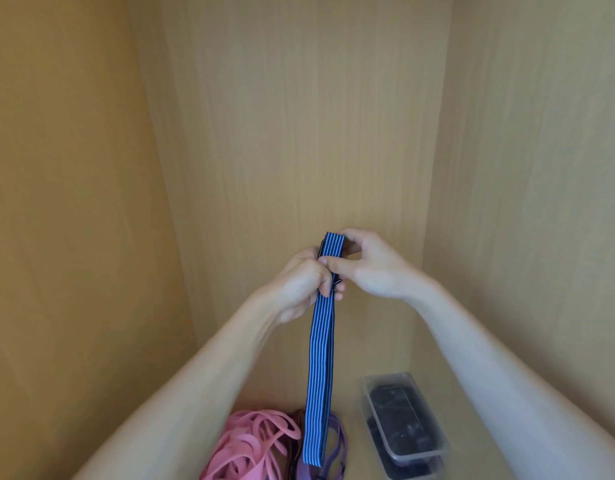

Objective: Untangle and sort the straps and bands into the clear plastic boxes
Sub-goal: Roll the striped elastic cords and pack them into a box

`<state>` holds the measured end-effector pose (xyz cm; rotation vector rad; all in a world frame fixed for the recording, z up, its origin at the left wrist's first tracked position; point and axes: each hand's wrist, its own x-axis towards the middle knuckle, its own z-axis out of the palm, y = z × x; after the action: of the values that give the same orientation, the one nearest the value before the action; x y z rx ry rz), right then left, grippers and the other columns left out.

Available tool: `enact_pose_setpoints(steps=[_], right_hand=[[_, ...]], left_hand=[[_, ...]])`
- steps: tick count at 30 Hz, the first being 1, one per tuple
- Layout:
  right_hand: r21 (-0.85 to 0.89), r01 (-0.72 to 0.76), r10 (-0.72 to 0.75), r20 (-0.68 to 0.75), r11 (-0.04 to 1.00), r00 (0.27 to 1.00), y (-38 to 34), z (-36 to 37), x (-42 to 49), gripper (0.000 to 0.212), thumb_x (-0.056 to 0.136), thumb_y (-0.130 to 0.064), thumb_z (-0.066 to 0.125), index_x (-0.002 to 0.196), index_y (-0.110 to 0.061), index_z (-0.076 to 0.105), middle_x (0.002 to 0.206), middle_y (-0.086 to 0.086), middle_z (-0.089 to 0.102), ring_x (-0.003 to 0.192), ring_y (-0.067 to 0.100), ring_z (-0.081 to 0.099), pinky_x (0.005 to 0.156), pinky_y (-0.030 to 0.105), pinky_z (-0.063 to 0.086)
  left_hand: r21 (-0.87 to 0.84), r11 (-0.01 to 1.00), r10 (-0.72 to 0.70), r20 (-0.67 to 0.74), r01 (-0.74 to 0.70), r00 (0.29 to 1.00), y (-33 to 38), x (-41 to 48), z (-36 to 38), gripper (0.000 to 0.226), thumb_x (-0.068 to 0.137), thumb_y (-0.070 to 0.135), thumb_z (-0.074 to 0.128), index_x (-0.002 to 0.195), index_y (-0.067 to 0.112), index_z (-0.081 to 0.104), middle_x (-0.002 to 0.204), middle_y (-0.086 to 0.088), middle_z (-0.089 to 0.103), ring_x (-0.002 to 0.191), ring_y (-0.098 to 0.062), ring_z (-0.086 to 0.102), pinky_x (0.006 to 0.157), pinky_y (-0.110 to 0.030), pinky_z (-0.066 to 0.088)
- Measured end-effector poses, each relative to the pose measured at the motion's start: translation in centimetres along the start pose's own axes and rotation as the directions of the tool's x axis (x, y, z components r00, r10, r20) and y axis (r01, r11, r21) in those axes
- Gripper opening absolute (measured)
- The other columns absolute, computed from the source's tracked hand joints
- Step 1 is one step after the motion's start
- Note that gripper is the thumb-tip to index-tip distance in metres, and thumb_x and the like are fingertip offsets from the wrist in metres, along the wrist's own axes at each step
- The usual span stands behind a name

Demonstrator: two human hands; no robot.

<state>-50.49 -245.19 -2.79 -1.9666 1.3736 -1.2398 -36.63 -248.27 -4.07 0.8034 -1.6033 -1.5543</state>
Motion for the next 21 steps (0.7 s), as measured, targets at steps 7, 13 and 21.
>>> enact_pose_setpoints(steps=[7, 13, 21], right_hand=[[0.057, 0.015, -0.008, -0.113, 0.998, 0.994, 0.7, 0.0, 0.7, 0.014, 0.085, -0.011, 0.078, 0.09, -0.014, 0.066, 0.076, 0.001, 0.07, 0.049, 0.028, 0.06, 0.057, 0.042, 0.055], [0.099, 0.005, 0.015, -0.2, 0.995, 0.98, 0.5, -0.4, 1.0, 0.03, 0.084, -0.008, 0.08, 0.09, -0.03, 0.06, 0.076, 0.002, 0.072, 0.048, 0.007, 0.062, 0.053, 0.025, 0.051], [0.143, -0.025, 0.055, -0.213, 0.989, 0.975, 1.1, -0.2, 1.2, 0.031, 0.088, -0.003, 0.074, 0.114, -0.017, 0.064, 0.088, 0.002, 0.072, 0.065, 0.003, 0.066, 0.054, 0.021, 0.053]], left_hand=[[-0.046, 0.998, 0.047, 0.053, -0.045, 0.997, -0.8, 0.8, -0.7, 0.062, 0.075, -0.028, 0.025, 0.123, -0.004, 0.056, 0.079, -0.014, 0.054, 0.071, -0.022, 0.059, 0.072, -0.03, 0.056], [-0.06, 0.997, -0.044, 0.183, 0.055, 0.982, -1.7, 0.8, -1.0, 0.027, 0.094, -0.008, 0.032, 0.099, 0.002, 0.056, 0.077, -0.012, 0.056, 0.067, -0.024, 0.056, 0.07, -0.039, 0.053], [-0.101, 0.988, -0.094, 0.216, 0.117, 0.972, -1.9, 0.8, -0.7, 0.024, 0.099, 0.016, 0.026, 0.1, 0.008, 0.049, 0.072, -0.002, 0.042, 0.06, -0.015, 0.04, 0.063, -0.031, 0.039]])
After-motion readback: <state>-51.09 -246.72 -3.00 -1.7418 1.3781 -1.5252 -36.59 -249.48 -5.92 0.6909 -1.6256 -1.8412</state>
